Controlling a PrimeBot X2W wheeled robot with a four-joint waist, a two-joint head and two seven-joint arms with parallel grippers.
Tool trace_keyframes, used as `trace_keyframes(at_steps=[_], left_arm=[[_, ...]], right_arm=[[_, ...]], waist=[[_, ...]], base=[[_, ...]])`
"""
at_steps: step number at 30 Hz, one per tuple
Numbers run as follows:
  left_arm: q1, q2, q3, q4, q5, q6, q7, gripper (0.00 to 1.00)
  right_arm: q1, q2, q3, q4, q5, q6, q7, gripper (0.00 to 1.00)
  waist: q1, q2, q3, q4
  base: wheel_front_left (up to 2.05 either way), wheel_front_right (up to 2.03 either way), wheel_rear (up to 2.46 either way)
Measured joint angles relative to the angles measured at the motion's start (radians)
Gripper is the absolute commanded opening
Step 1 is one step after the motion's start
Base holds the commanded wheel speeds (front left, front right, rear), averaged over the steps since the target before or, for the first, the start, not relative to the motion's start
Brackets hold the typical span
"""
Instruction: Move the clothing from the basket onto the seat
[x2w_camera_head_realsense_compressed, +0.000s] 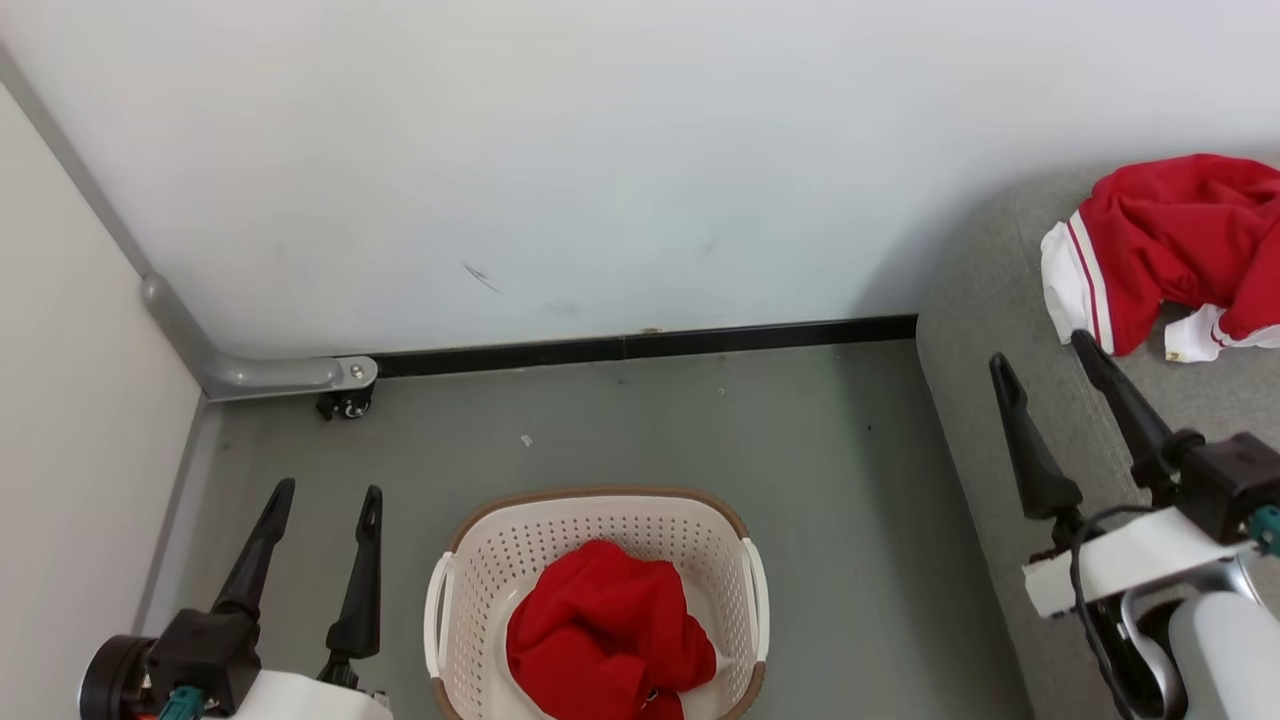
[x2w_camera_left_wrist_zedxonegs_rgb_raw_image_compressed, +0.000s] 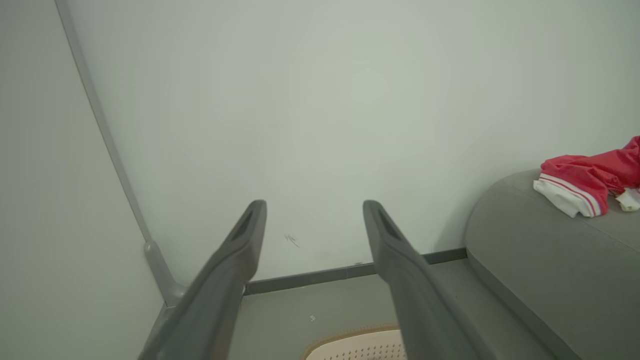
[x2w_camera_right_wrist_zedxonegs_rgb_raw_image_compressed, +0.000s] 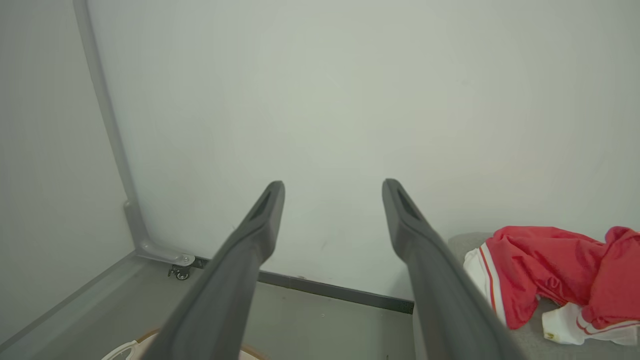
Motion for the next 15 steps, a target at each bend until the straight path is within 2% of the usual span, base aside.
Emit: trace_keyframes(at_steps=[9, 15], left_arm=[[0.042, -0.007, 0.033, 0.006, 0.006, -0.009, 0.000, 1.00], [0.063, -0.013, 0.051, 0.005, 0.006, -0.018, 0.000, 1.00]], right_arm=[[0.091, 0.024, -0.065, -0.041, -0.028, 0.000, 0.000, 1.00], [0.112, 0.039, -0.067, -0.058, -0.030, 0.000, 0.000, 1.00]], waist=[[0.0000, 0.0000, -0.036, 0.008], [0.0000, 0.0000, -0.045, 0.004]], base=[[0.00, 0.00, 0.00], [0.00, 0.00, 0.00]])
